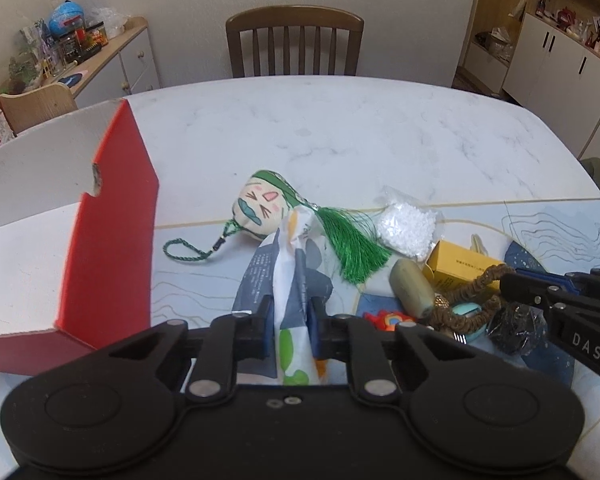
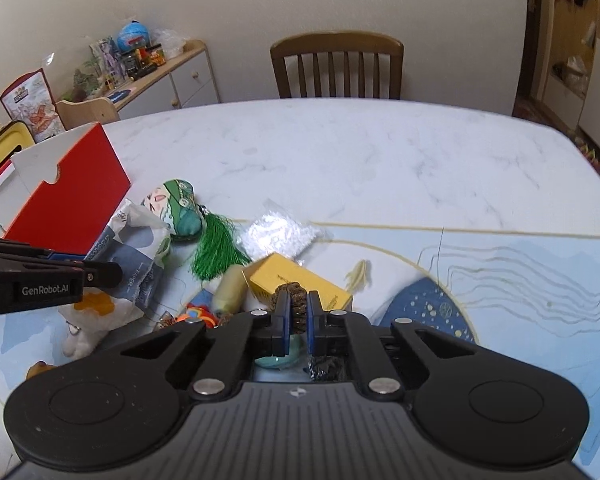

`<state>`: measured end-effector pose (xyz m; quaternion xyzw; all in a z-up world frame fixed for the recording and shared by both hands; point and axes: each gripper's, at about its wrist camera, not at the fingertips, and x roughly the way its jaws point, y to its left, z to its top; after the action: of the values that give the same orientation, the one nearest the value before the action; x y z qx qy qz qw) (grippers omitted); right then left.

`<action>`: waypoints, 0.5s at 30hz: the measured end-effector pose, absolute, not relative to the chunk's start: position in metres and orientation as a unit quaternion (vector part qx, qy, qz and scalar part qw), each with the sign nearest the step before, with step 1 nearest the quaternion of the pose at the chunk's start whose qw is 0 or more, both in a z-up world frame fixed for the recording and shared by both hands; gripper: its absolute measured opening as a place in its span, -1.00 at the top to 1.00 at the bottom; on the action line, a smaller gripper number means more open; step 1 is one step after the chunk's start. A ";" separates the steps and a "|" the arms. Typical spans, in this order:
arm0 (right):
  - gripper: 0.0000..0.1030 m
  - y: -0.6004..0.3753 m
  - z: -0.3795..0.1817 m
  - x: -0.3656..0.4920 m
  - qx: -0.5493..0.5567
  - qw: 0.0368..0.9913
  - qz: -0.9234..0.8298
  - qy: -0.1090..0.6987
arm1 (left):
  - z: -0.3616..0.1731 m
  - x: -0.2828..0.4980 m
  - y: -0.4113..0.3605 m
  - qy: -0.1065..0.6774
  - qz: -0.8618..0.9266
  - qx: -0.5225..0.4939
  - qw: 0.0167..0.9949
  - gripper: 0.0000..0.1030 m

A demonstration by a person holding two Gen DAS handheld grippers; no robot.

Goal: Organize objects
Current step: 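Grasp the white snack bag with the left gripper while the right grasps the brown bead string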

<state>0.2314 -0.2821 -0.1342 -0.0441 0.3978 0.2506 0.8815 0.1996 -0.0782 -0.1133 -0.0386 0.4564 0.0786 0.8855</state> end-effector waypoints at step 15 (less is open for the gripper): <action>0.86 -0.271 -0.077 0.209 -0.050 0.892 0.289 0.343 | -0.064 0.172 -0.055 0.434 0.087 -0.082 0.893 0.71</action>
<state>0.2091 -0.2712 -0.0772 -0.0497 0.3434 0.2891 0.8922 0.1720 -0.0552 -0.0640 -0.0825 0.4335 0.0871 0.8931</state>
